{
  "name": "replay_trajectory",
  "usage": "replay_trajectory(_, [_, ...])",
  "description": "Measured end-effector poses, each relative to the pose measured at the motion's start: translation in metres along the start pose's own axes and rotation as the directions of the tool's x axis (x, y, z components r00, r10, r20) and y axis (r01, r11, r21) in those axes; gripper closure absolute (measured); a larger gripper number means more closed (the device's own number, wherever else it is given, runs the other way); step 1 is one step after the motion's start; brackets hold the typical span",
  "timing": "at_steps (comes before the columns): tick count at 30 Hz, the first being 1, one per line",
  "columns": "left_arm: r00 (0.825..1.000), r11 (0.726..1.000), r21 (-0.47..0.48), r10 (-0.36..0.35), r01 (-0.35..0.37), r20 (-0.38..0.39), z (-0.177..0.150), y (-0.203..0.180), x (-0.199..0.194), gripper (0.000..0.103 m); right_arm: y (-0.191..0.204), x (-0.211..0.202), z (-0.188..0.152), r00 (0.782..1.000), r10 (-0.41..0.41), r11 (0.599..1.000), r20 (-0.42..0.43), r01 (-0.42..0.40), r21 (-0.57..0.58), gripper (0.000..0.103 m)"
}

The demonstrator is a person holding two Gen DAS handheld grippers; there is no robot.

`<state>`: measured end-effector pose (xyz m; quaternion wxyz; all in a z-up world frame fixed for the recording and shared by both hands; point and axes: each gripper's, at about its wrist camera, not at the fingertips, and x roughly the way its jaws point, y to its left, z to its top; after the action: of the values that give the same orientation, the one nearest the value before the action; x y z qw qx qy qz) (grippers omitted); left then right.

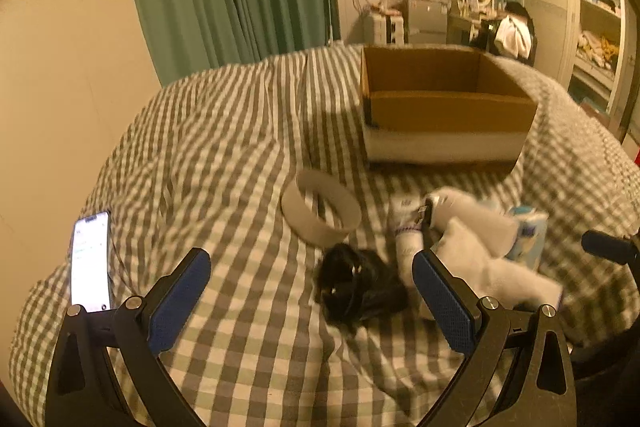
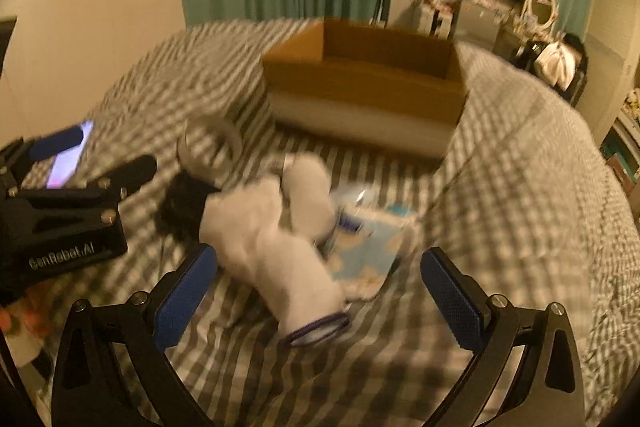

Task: Organize objects
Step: 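Grasp the white glove with the right tool, then grasp the black round lens with the left tool while right holds the glove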

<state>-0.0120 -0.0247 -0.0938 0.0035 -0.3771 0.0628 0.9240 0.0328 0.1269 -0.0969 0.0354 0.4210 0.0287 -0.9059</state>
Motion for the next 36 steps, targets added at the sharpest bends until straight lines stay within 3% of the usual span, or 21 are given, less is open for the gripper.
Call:
replay_trajectory(4, [0.999,1.000,0.011,-0.006,0.006,-0.047,-0.006,-0.003,0.014,0.000,0.005,0.019,-0.011,0.998,-0.003,1.000,-0.070,0.001,-0.027,0.007])
replay_trajectory(7, [0.997,0.999,0.032,-0.016,0.018,-0.072,-0.010,-0.006,0.020,0.000,0.003,0.027,-0.012,0.994,0.020,0.999,-0.105,-0.023,-0.027,0.022])
replay_trajectory(9, [0.996,0.999,0.045,-0.012,0.016,-0.086,-0.012,-0.009,0.025,0.000,0.003,0.035,-0.014,0.989,0.042,0.998,-0.141,-0.048,-0.037,0.055])
replay_trajectory(12, [0.993,0.999,0.049,-0.017,0.023,-0.120,-0.015,-0.009,0.034,0.000,0.005,0.042,-0.016,0.983,0.076,0.995,-0.170,-0.085,-0.043,0.069])
replay_trajectory(15, [0.988,0.998,0.059,-0.024,0.034,-0.150,-0.017,-0.011,0.042,0.000,0.005,0.038,-0.017,0.985,0.089,0.995,-0.146,-0.095,-0.034,0.077])
replay_trajectory(18, [0.986,0.997,0.066,-0.039,0.050,-0.163,-0.017,-0.013,0.046,0.002,-0.001,0.026,-0.011,0.989,0.108,0.994,-0.100,-0.109,-0.007,0.082])
replay_trajectory(21, [0.980,0.994,0.067,-0.075,0.088,-0.182,-0.015,-0.019,0.053,0.010,-0.007,0.013,-0.003,0.993,0.107,0.994,-0.053,-0.107,-0.002,0.084])
replay_trajectory(24, [0.971,0.989,0.067,-0.117,0.134,-0.210,-0.015,-0.026,0.060,0.037,-0.012,0.000,0.006,0.996,0.087,0.996,-0.005,-0.087,-0.007,0.084])
replay_trajectory(26, [0.962,0.983,0.064,-0.153,0.171,-0.225,-0.015,-0.029,0.063,0.063,-0.018,-0.007,0.011,0.997,0.080,0.997,0.018,-0.080,0.001,0.084])
replay_trajectory(32, [0.968,0.978,0.103,-0.159,0.181,-0.192,-0.014,-0.036,0.050,0.079,-0.030,-0.023,0.018,0.997,0.065,0.998,0.052,-0.066,0.019,0.084])
replay_trajectory(36, [0.971,0.977,0.102,-0.169,0.188,-0.171,-0.009,-0.036,0.034,0.085,-0.029,-0.030,0.018,0.996,0.067,0.998,0.063,-0.067,0.013,0.084])
